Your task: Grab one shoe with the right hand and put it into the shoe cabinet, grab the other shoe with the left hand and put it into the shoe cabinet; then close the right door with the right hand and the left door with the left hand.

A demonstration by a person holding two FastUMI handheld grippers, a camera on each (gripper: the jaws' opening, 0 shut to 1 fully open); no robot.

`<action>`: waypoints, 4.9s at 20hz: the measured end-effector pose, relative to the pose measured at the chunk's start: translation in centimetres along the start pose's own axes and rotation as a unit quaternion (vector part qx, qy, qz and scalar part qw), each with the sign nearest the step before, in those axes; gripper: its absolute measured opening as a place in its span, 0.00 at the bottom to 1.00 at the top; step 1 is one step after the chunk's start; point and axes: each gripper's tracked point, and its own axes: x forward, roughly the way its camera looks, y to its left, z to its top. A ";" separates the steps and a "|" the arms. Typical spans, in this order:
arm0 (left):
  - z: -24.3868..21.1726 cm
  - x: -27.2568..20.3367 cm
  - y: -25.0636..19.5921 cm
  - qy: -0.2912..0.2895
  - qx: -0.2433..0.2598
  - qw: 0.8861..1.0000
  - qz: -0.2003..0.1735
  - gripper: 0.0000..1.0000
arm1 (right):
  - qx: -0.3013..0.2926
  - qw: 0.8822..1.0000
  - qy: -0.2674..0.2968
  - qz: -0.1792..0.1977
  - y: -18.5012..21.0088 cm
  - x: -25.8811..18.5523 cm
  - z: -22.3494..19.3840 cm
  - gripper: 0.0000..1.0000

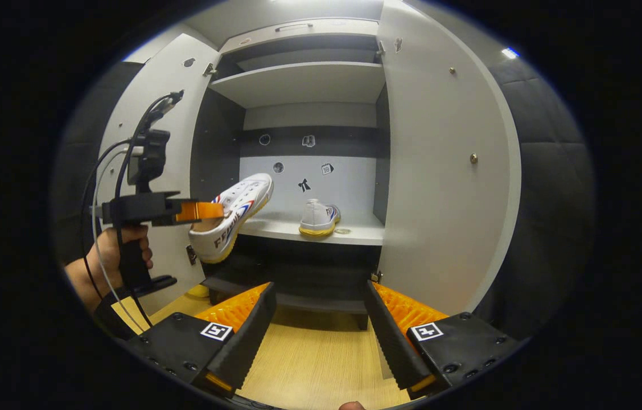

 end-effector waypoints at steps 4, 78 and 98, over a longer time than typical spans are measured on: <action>0.2 -0.2 0.1 -0.009 0.003 1.000 0.013 0.00 | 0.005 1.000 0.001 0.001 -0.5 0.6 -0.3 0.98; 2.4 -41.0 7.7 -0.051 0.093 0.992 0.068 0.80 | 0.021 0.956 -0.093 -0.276 -18.3 -11.1 11.0 0.96; 2.7 -40.9 11.4 -0.044 0.079 0.990 0.106 0.80 | 0.030 0.950 -0.076 -0.302 -18.8 -6.8 11.6 0.89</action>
